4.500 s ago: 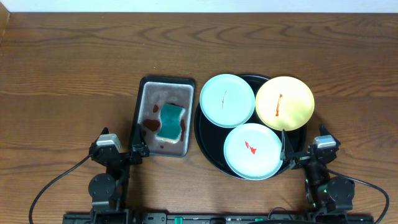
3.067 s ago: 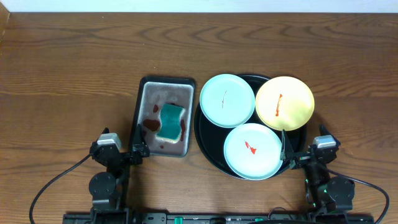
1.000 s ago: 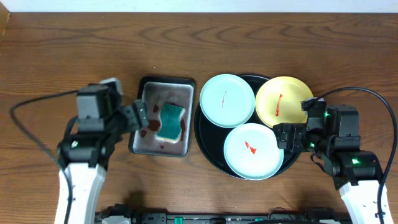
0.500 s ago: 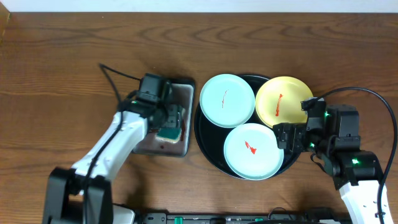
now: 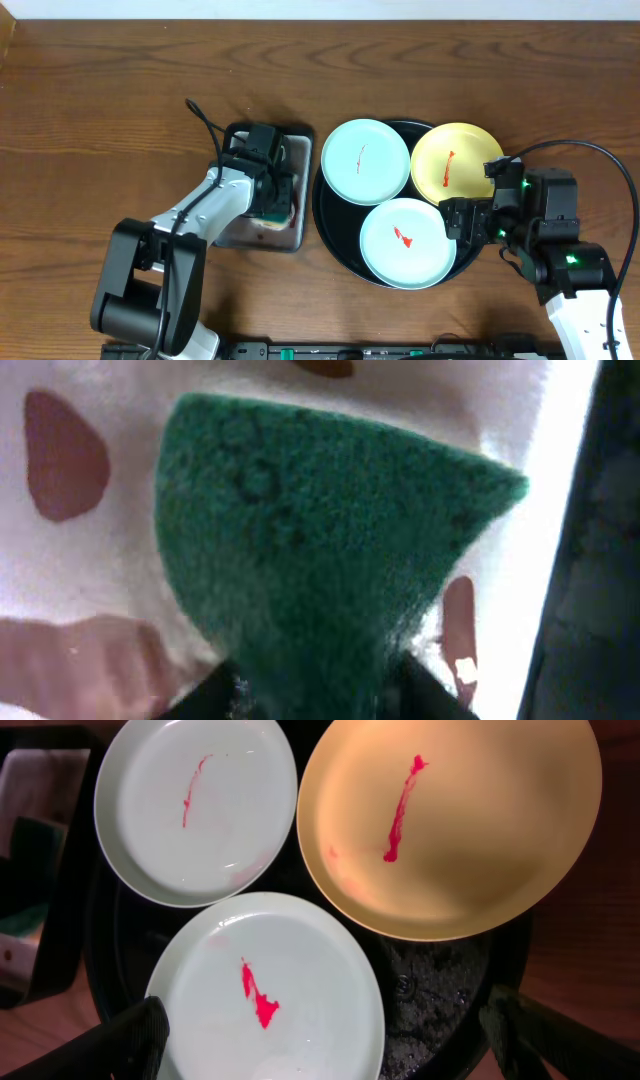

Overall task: Clean dirty plates on tray and stack at the side
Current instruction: 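Lower the left gripper into the soapy tray and grasp the green sponge, then dip the held sponge in the soapy water with the left gripper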

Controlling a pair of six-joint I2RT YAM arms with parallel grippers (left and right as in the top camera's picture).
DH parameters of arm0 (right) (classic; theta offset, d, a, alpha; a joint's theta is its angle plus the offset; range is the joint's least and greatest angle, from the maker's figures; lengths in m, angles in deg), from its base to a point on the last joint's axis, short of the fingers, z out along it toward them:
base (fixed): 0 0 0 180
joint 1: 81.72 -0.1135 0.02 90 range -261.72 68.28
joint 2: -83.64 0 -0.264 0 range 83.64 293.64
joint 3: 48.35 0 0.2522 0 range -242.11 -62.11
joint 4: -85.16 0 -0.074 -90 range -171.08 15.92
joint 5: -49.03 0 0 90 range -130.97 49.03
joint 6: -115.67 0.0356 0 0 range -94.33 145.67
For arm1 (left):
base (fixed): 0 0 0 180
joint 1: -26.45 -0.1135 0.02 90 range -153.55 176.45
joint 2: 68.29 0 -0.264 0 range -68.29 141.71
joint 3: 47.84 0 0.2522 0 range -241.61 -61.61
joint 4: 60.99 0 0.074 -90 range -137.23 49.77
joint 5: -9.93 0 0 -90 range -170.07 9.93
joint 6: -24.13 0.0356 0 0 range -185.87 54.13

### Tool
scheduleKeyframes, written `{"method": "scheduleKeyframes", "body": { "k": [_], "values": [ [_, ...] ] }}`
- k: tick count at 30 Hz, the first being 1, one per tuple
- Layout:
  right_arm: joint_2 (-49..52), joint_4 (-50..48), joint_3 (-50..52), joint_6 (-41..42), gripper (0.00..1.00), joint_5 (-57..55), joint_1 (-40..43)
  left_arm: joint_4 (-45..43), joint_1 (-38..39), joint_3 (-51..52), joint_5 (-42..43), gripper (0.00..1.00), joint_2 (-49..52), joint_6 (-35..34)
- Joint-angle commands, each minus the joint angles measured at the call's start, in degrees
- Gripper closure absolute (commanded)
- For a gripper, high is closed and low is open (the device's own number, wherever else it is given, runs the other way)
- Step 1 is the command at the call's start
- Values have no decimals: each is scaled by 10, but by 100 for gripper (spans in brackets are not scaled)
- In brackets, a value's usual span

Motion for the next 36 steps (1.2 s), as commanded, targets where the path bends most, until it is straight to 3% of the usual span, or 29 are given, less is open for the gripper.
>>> {"method": "scheduleKeyframes", "body": {
  "k": [1,2,8,11,12,13,22,27,36],
  "values": [
    [0,0,-10,6,1,6,-3,-2,1,-11,-7,87,3,-5],
    [0,0,-10,6,1,6,-3,-2,1,-11,-8,92,2,-5],
    [0,0,-10,6,1,6,-3,1,-1,-11,-40,93,-40,-12],
    [0,0,-10,6,1,6,-3,0,-7,-11,-41,92,-80,-54],
    [0,0,-10,6,1,6,-3,0,-7,-11,-41,88,-86,-68],
    [0,0,-10,6,1,6,-3,0,-7,-11,-41,77,-90,-76],
    [0,0,-10,6,1,6,-3,13,-6,0,-38,70,-71,-76],
    [0,0,-10,6,1,6,-3,13,-6,2,-37,51,-59,-76],
    [0,0,-10,6,1,6,-3,12,-6,2,-37,48,-56,-76]
  ]
}}
